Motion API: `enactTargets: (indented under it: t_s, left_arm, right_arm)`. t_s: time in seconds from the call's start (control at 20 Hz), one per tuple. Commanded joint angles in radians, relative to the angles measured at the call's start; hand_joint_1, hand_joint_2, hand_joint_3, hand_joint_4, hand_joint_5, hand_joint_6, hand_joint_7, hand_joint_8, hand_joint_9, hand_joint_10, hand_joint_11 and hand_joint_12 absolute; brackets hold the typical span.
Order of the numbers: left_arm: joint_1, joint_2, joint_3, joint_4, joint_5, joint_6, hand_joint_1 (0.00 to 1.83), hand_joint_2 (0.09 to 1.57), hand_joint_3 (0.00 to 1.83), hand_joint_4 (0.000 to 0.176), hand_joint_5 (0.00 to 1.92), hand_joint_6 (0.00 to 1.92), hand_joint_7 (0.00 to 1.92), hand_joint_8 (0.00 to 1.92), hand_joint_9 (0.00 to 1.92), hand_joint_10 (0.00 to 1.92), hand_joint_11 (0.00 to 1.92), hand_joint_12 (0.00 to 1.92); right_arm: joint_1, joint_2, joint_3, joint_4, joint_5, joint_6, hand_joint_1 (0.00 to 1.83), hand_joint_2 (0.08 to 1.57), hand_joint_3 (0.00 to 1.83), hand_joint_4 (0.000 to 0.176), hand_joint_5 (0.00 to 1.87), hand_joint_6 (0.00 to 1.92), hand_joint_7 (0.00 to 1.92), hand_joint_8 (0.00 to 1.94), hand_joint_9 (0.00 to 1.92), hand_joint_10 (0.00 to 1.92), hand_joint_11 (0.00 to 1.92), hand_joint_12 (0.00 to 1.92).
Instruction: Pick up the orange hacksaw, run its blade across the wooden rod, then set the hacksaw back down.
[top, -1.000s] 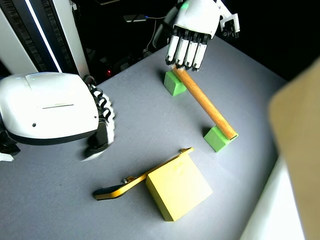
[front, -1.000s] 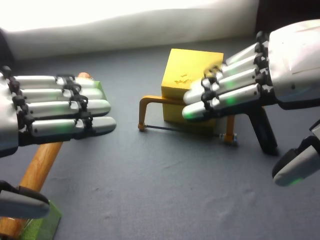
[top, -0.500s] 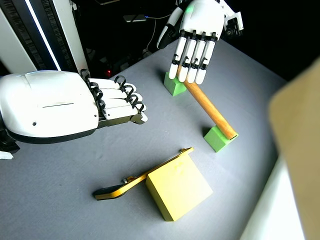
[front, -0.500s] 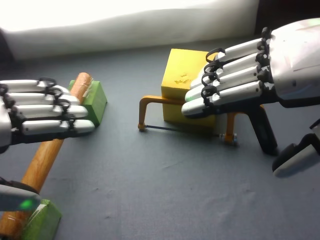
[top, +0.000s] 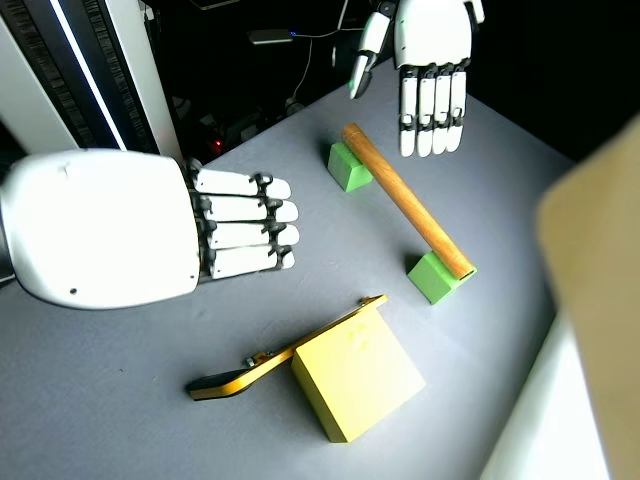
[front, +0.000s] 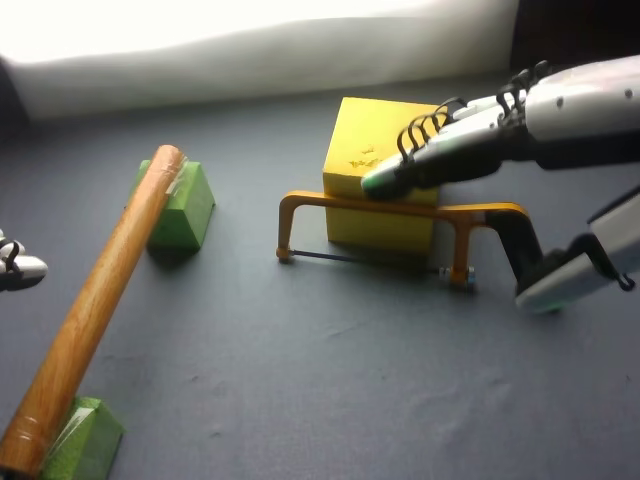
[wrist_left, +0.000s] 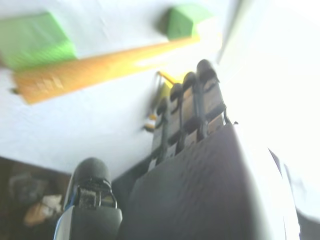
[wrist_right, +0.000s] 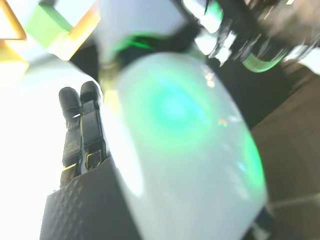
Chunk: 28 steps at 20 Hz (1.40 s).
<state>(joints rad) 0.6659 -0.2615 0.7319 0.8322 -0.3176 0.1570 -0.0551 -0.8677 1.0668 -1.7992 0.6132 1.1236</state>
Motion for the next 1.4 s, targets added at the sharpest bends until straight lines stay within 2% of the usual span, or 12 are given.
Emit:
enactTargets:
  t_s: [0.0,0.15,0.25,0.3,0.35,0.4,0.55,0.7,0.9,1.0,1.2,1.35]
  left_arm:
    - [-0.009,0.017,-0.009,-0.029,-0.018,-0.008,0.00,1.26,0.00,0.000,0.10,0.00,0.12,0.00,0.11,0.00,0.00,0.27]
    - [-0.009,0.057,-0.064,-0.059,0.030,-0.029,0.00,1.26,0.00,0.000,0.11,0.00,0.13,0.00,0.11,0.00,0.00,0.32]
    - [-0.007,0.078,-0.085,-0.059,0.030,-0.033,0.00,1.26,0.00,0.000,0.11,0.00,0.14,0.00,0.12,0.00,0.00,0.31]
    - [-0.002,0.097,-0.100,-0.059,0.018,-0.033,0.00,1.26,0.00,0.000,0.11,0.00,0.14,0.00,0.12,0.00,0.00,0.32]
    - [-0.001,0.102,-0.104,-0.058,0.006,-0.033,0.00,1.26,0.00,0.000,0.11,0.00,0.14,0.00,0.12,0.00,0.00,0.32]
    - [0.002,0.113,-0.111,-0.046,-0.011,-0.033,0.00,1.26,0.00,0.000,0.10,0.00,0.12,0.00,0.10,0.00,0.00,0.26]
    - [0.029,0.142,-0.130,0.025,-0.068,-0.033,0.00,1.26,0.00,0.000,0.08,0.00,0.10,0.00,0.08,0.00,0.00,0.22]
    - [0.034,0.154,-0.147,0.065,-0.095,-0.032,0.00,1.26,0.00,0.000,0.09,0.01,0.09,0.00,0.07,0.00,0.00,0.18]
    - [0.033,0.155,-0.153,0.199,-0.148,-0.039,0.00,1.27,0.00,0.000,0.07,0.00,0.07,0.00,0.06,0.00,0.00,0.22]
    - [0.034,0.150,-0.156,0.295,-0.127,-0.110,0.00,1.27,0.00,0.000,0.10,0.00,0.10,0.00,0.09,0.00,0.00,0.29]
    - [0.046,0.129,-0.163,0.299,-0.035,-0.111,0.00,1.28,0.00,0.000,0.10,0.00,0.11,0.00,0.09,0.00,0.00,0.29]
    - [0.056,0.101,-0.160,0.299,0.025,-0.111,0.00,1.28,0.00,0.000,0.11,0.00,0.12,0.00,0.10,0.00,0.00,0.32]
  right_arm:
    - [0.010,0.008,-0.005,0.071,-0.039,0.047,1.09,1.07,0.00,0.000,0.15,0.00,0.12,0.00,0.18,0.01,0.00,0.77]
    - [0.014,0.005,-0.005,0.071,-0.108,0.265,1.11,1.12,0.02,0.000,0.11,0.00,0.11,0.00,0.18,0.00,0.00,0.76]
    - [0.028,0.000,-0.005,0.071,-0.187,0.347,1.10,1.14,0.01,0.000,0.11,0.00,0.10,0.00,0.18,0.00,0.00,0.78]
    - [0.021,-0.003,-0.005,0.071,-0.292,0.515,1.10,1.14,0.01,0.000,0.11,0.00,0.10,0.00,0.18,0.00,0.00,0.78]
    - [0.011,-0.004,-0.005,0.071,-0.320,0.596,1.10,1.14,0.01,0.000,0.11,0.00,0.10,0.00,0.18,0.00,0.00,0.78]
    - [-0.016,-0.005,-0.005,0.070,-0.368,0.760,1.12,1.15,0.01,0.000,0.10,0.00,0.09,0.00,0.17,0.00,0.00,0.78]
    - [-0.056,0.001,-0.005,0.070,-0.405,0.879,1.11,1.17,0.01,0.000,0.14,0.01,0.12,0.00,0.18,0.00,0.00,0.87]
    - [-0.093,0.008,-0.002,0.070,-0.408,0.958,1.08,1.16,0.00,0.000,0.09,0.00,0.09,0.00,0.16,0.00,0.00,0.78]
    - [-0.113,-0.006,0.069,0.070,-0.299,0.872,1.13,1.20,0.00,0.000,0.14,0.01,0.12,0.01,0.17,0.01,0.00,0.80]
    - [-0.129,-0.013,0.120,0.070,-0.220,0.803,1.16,1.19,0.00,0.000,0.14,0.00,0.11,0.00,0.16,0.00,0.00,0.85]
    - [-0.143,-0.027,0.238,0.070,-0.106,0.665,1.20,1.19,0.00,0.000,0.16,0.00,0.11,0.00,0.14,0.00,0.00,0.87]
    - [-0.173,-0.035,0.310,0.070,-0.042,0.634,1.20,1.19,0.00,0.000,0.19,0.01,0.11,0.01,0.15,0.00,0.00,0.85]
